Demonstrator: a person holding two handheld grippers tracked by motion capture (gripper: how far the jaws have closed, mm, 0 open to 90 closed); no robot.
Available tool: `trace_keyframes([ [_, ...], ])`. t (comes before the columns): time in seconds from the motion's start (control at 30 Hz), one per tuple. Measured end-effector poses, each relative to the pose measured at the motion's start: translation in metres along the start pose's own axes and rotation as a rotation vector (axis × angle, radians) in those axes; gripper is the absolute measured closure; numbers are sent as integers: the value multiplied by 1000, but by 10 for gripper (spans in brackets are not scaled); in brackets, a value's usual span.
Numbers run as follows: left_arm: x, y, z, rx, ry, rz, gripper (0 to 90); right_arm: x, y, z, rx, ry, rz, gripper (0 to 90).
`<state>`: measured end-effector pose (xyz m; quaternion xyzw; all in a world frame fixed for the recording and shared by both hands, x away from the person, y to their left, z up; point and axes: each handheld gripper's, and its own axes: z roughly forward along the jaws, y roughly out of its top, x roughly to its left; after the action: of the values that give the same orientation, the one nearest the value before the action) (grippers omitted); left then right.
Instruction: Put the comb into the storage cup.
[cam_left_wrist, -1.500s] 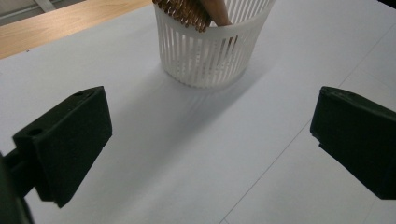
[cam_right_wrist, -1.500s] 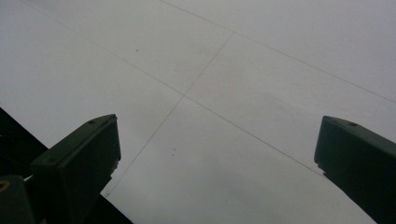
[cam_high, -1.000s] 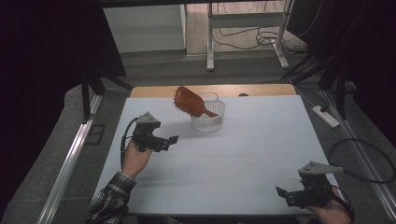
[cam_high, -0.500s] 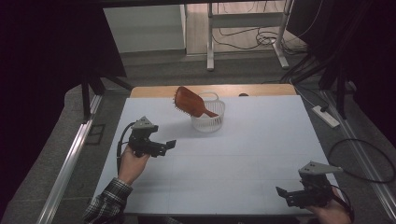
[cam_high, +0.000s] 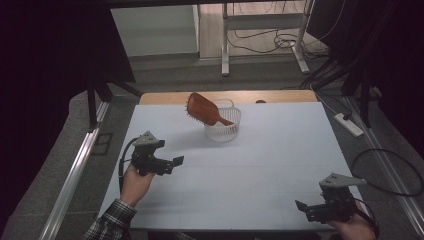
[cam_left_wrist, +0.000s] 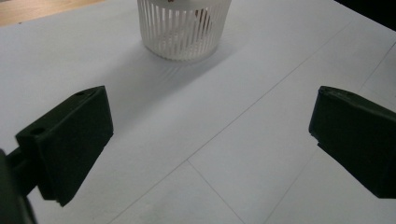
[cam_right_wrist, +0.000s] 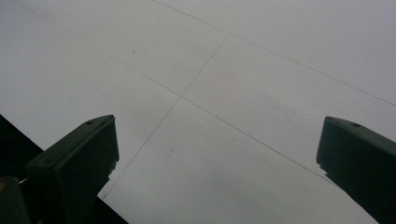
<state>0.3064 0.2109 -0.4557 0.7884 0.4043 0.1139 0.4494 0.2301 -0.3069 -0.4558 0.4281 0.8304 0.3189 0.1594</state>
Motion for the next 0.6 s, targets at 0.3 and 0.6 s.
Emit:
trace_keyframes([
  [0.3, -4, -9, -11, -8, 4, -5, 6, 0, 0, 0, 0, -4, -1, 0],
  [0.6, -7, -16, -18, -10, 7, -13, 7, 1, 0, 0, 2, -6, -1, 0],
])
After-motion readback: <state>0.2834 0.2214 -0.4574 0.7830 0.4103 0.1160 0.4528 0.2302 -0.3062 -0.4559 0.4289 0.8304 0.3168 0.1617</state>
